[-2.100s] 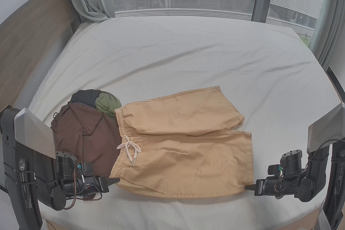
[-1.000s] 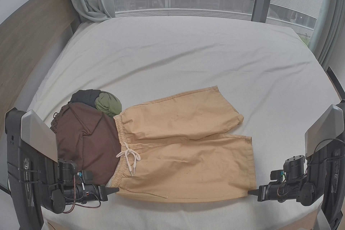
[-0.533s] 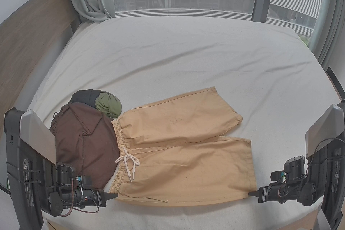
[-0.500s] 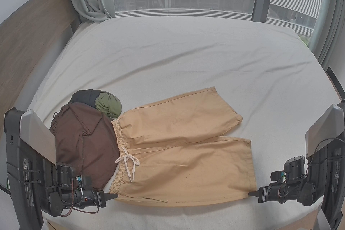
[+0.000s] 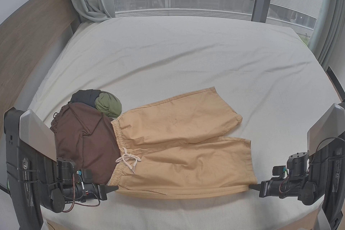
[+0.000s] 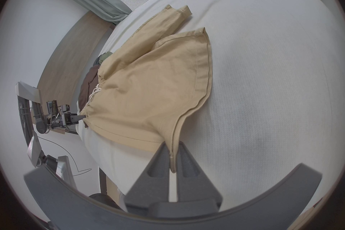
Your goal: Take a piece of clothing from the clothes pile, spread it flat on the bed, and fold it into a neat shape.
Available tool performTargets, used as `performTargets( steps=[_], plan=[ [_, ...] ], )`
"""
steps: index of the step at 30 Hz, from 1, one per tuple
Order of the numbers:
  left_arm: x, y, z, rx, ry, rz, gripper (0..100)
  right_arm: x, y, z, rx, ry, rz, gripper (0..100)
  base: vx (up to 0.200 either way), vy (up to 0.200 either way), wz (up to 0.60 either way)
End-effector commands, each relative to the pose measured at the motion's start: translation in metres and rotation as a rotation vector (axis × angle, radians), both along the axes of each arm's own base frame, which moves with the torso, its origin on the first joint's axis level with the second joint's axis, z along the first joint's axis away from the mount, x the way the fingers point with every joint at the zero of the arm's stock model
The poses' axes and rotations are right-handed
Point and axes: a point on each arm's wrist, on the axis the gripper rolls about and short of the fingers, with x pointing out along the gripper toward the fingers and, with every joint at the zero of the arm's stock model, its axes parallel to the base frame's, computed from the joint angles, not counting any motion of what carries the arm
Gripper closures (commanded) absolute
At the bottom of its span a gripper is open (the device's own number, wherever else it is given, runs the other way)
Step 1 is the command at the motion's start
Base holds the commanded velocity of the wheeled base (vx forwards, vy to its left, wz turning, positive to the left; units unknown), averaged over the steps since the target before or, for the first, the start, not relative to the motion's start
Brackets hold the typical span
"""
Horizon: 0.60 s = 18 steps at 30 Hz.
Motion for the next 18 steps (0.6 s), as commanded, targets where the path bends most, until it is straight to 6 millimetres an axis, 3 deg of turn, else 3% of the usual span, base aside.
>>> performTargets(
  steps=[1,18],
  plan=[
    [0.013,-0.002,0.007,-0.020,-0.056,0.013,100,0.002,-0.002,0.011,0.021,-0.046,-0.001,100,0.000,0.000,0.00],
    [0.028,-0.006,0.036,-0.112,-0.135,0.070,100,0.022,-0.001,0.035,0.105,-0.175,-0.040,100,0.000,0.000,0.00]
  ],
)
